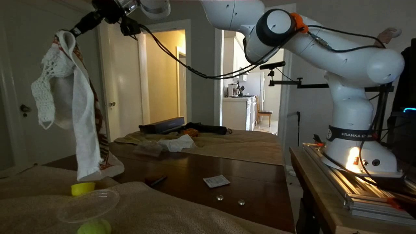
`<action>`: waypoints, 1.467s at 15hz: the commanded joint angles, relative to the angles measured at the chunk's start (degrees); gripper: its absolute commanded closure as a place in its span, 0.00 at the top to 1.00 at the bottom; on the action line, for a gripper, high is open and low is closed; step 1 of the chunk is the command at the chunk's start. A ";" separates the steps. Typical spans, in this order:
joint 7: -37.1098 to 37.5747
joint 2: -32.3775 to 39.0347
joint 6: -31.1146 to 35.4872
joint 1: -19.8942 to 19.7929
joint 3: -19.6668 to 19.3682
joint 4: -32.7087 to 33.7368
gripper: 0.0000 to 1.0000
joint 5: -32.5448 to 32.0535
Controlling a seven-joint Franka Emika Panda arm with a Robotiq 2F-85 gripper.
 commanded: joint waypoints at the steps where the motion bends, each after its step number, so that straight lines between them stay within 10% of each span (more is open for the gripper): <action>1: -6.81 -0.38 -2.59 -1.22 2.13 -0.22 0.01 1.80; 22: -22.88 -1.06 -13.84 -0.44 2.05 -0.74 0.01 1.69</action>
